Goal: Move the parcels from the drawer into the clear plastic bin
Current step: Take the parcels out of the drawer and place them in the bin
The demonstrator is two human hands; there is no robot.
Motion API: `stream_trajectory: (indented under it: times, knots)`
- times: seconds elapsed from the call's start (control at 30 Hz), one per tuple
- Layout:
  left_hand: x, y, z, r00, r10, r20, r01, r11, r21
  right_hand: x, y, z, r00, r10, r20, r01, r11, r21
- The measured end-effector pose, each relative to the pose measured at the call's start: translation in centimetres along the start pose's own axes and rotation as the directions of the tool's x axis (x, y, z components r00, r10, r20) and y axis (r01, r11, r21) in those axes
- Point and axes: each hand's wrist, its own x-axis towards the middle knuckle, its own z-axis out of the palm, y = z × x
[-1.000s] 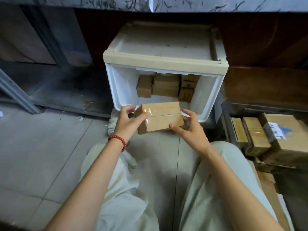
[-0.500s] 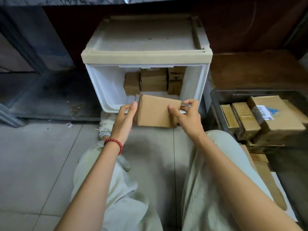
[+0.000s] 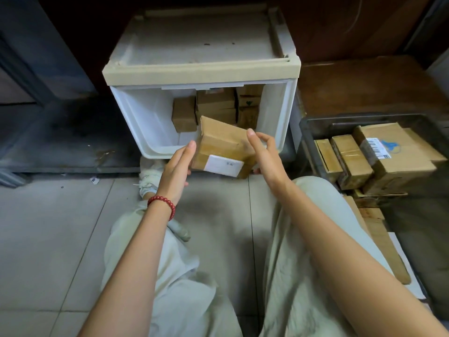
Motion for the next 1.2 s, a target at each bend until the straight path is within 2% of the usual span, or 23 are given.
stream_trajectory:
  times: [0.1,0.23,0.33,0.4,0.53,0.6,0.7,0.8,1.0,1.2]
  knots:
    - [0.0,0.0,0.2,1.0,-0.007,-0.014,0.007,1.0,-0.012,0.1,0.0,-0.2,1.0,0.012,0.02,-0.012,1.0,0.028]
    - [0.1,0.1,0.4,0.999,0.013,-0.05,-0.014,1.0,-0.019,-0.1,0.0,-0.4,0.986,-0.072,0.149,0.087,0.991,-0.102]
    - [0.2,0.2,0.5,0.995,0.061,-0.075,-0.063,0.998,-0.03,0.0,0.0,-0.5,0.987,-0.1,0.125,0.127,0.966,-0.226]
    - [0.3,0.8,0.7,0.99,0.096,-0.099,-0.1,0.994,-0.033,-0.1,-0.3,-0.7,0.99,-0.124,0.071,0.135,0.974,-0.183]
    - [0.3,3.1,2.4,0.981,0.186,-0.06,-0.19,0.979,-0.071,-0.4,-1.6,-2.0,0.992,-0.118,0.046,0.117,0.993,0.026]
    - [0.4,4.4,3.9,0.973,0.228,-0.033,-0.23,0.972,-0.049,-0.4,-2.6,-3.7,0.987,-0.16,0.0,0.16,0.987,0.03]
    - [0.7,6.6,7.1,0.95,0.309,0.046,-0.31,0.951,0.001,-0.8,-3.6,-7.5,0.973,-0.212,-0.094,0.216,0.976,0.028]
    - [0.8,8.8,11.4,0.906,0.383,0.18,-0.391,0.92,0.01,-1.9,-3.3,-12.5,0.967,-0.196,-0.165,0.199,0.98,0.0]
    - [-0.5,10.3,20.8,0.774,0.453,0.442,-0.544,0.833,0.101,-5.8,-0.2,-21.6,0.947,0.014,-0.322,-0.025,0.999,-0.032]
    - [-2.5,8.6,27.9,0.679,0.388,0.623,-0.605,0.777,0.175,-9.0,3.9,-26.7,0.903,0.151,-0.403,-0.182,0.983,-0.039]
